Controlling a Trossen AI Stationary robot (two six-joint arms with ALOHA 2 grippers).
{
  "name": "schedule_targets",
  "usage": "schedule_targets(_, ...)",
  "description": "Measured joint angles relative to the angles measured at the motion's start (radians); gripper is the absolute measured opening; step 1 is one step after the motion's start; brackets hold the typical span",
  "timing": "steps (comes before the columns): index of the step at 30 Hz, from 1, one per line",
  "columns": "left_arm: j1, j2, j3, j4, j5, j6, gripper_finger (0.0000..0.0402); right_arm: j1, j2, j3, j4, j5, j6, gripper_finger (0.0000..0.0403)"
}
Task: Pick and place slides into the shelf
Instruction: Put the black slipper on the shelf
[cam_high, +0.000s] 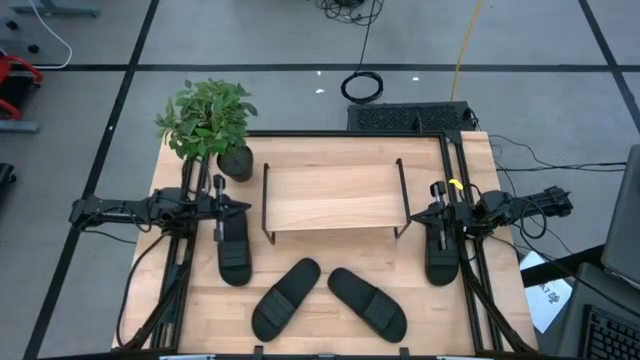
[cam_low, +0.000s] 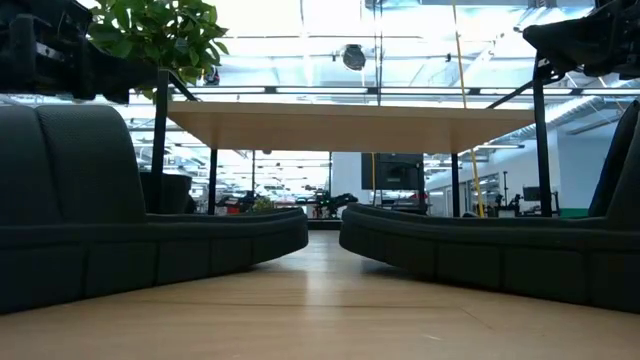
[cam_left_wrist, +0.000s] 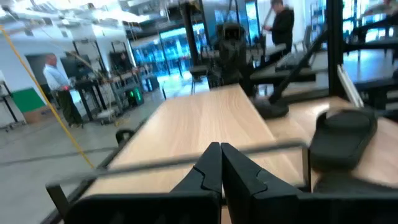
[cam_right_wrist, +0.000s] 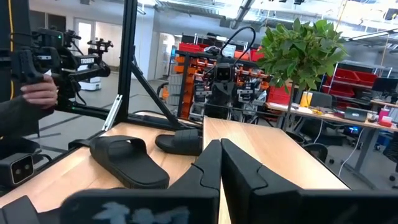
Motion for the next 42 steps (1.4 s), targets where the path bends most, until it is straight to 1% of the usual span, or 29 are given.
schedule_targets(5,0.000,0.000,0.000,0.006,0.008,-0.123,0.0008,0.000,0.000,0.000,0.013,0.000,0.003,0.0000)
schedule_targets(10,0.000,0.000,0.001,0.086,-0.004,-0.082,0.0008,0.000,0.000,0.000,0.082,0.000,0.055,0.0000)
schedule_targets(12,0.000,0.006,0.001,0.093,0.015,-0.082,0.0008,0.000,0.000,0.000,0.113,0.000,0.058,0.0000)
schedule_targets(17,-0.001,0.034,0.001,0.134,0.106,-0.099,0.0008,0.000,0.008,-0.011,0.141,-0.002,0.062,0.0000)
schedule_targets(20,-0.002,0.067,0.005,0.164,0.110,-0.111,0.0008,0.000,0.024,-0.025,0.236,-0.003,0.001,0.0000)
schedule_targets(22,-0.002,0.101,0.022,0.198,0.110,-0.122,0.0008,0.000,0.041,-0.038,0.305,-0.007,-0.006,0.0000)
schedule_targets(26,-0.018,0.181,0.070,0.191,0.120,-0.151,0.0008,0.000,0.084,-0.051,0.386,-0.055,-0.027,0.0000)
schedule_targets(29,-0.062,0.250,0.106,0.192,0.139,-0.133,0.0007,0.000,0.121,-0.050,0.420,-0.056,-0.046,0.0000)
schedule_targets(33,-0.151,0.346,0.139,0.192,0.148,-0.098,0.0008,0.019,0.178,-0.050,0.474,-0.057,-0.080,0.0000)
schedule_targets(35,-0.203,0.379,0.156,0.207,0.115,-0.060,0.0008,0.046,0.210,-0.047,0.507,-0.057,-0.106,0.0000)
schedule_targets(39,-0.302,0.416,0.196,0.212,-0.033,-0.023,0.0008,0.113,0.268,-0.016,0.523,-0.047,-0.152,0.0000)
schedule_targets(41,-0.345,0.422,0.204,0.193,-0.106,0.001,0.0008,0.146,0.293,-0.006,0.525,0.004,-0.169,0.0000)
schedule_targets(42,-0.364,0.422,0.205,0.191,-0.134,0.013,0.0008,0.160,0.302,-0.003,0.523,0.046,-0.174,0.0000)
